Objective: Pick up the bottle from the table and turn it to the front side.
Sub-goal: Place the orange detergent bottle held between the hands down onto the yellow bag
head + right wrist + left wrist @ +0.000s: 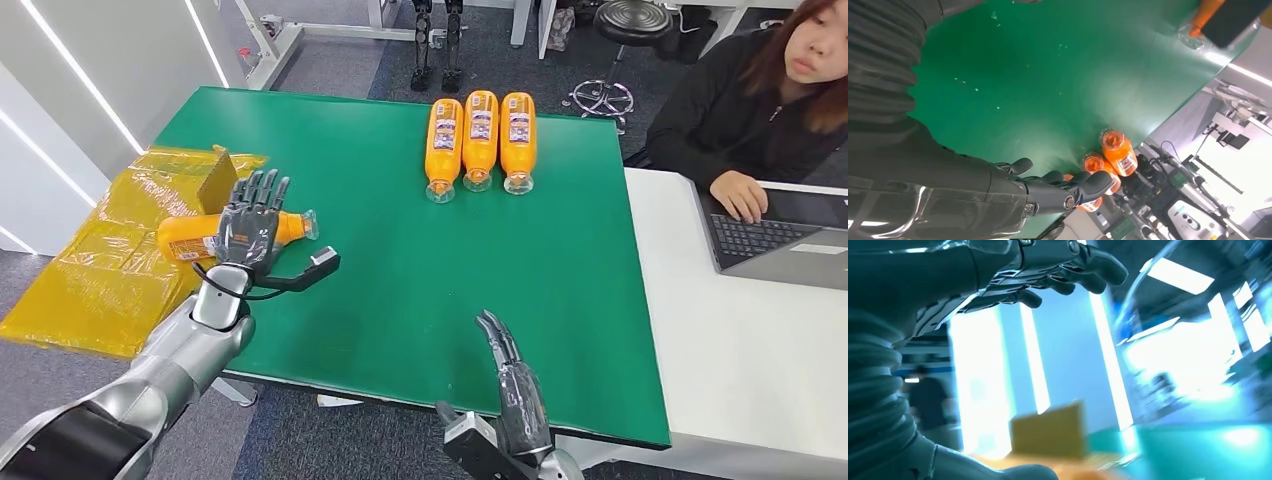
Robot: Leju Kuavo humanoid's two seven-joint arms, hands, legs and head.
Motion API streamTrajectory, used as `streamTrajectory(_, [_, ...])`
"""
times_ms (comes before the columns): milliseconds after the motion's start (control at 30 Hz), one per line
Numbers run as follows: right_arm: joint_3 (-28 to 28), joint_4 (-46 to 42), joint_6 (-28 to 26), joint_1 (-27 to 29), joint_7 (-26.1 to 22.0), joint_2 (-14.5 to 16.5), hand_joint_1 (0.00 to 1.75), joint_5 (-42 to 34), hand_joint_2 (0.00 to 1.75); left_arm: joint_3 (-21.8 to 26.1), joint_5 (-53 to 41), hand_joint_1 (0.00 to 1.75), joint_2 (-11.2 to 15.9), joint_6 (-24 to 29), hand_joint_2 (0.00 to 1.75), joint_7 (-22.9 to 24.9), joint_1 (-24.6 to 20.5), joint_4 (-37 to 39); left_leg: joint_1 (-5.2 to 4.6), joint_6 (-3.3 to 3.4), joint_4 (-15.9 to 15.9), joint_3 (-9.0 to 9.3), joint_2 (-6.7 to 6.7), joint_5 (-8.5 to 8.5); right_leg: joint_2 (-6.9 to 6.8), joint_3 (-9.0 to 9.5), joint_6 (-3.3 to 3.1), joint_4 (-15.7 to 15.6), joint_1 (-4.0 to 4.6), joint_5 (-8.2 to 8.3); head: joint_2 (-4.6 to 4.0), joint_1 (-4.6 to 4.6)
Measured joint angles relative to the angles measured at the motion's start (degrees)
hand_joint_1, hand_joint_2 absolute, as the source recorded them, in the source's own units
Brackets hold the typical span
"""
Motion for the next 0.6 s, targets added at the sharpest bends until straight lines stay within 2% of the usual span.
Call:
streamTrajectory(100, [-0.40, -0.12, -0.95, 1.03, -0.01, -0.08, 0.00, -0.11, 1.75, 4.71, -1.43, 0.00, -2.05, 0.39, 1.75, -8.59, 4.04, -10.59, -0.02, 0.03, 0.01, -0.01, 0.02, -0.04, 0.02, 0.00, 0.00, -0.02, -0.01, 0.00, 0.00, -0.01])
streamTrajectory(233, [-1.58, -0.63, -2.37, 2.82, -0.12, -0.17, 0.00, 0.31, 1.75, 10.33, -0.74, 0.00, -5.50, 0.51, 0.00, -18.02, 9.77, -25.45, -0.01, 0.05, 0.01, -0.01, 0.07, -0.14, 0.08, 0.00, 0.01, -0.03, -0.01, -0.01, 0.00, -0.01])
streamTrajectory(400, [-3.40, -1.82, -4.53, 4.56, -0.22, -0.30, 0.00, 0.75, 1.75, 13.02, 6.71, 0.00, -9.36, 0.50, 0.00, -26.97, 14.38, -36.42, 0.01, 0.05, 0.00, 0.00, 0.05, -0.16, 0.05, 0.00, 0.03, -0.04, 0.00, -0.04, 0.00, 0.00])
streamTrajectory(500, [-4.64, -3.44, -6.17, 6.14, 0.02, -0.44, 0.00, 1.08, 1.75, 11.97, 18.41, 0.00, -10.69, -0.87, 0.00, -30.62, 16.41, -40.48, 0.01, 0.05, 0.00, 0.00, 0.05, -0.16, 0.06, 0.00, 0.03, -0.03, 0.00, -0.04, 0.00, -0.01])
streamTrajectory(533, [-5.06, -4.18, -6.65, 6.80, 0.13, -0.50, 0.00, 1.24, 1.75, 11.02, 24.61, 0.00, -10.76, -2.76, 0.44, -31.83, 17.04, -41.99, 0.01, 0.05, 0.00, 0.00, 0.06, -0.16, 0.06, 0.01, 0.03, -0.03, 0.00, -0.04, 0.00, -0.01])
streamTrajectory(600, [-5.87, -5.91, -7.12, 8.02, -0.14, -0.70, 0.00, 1.08, 1.75, 8.65, 41.07, 0.00, -10.54, -11.22, 1.31, -35.24, 18.78, -46.03, 0.01, 0.05, 0.00, -0.02, 0.06, -0.16, 0.06, 0.01, 0.03, -0.03, 0.01, -0.04, 0.00, -0.01])
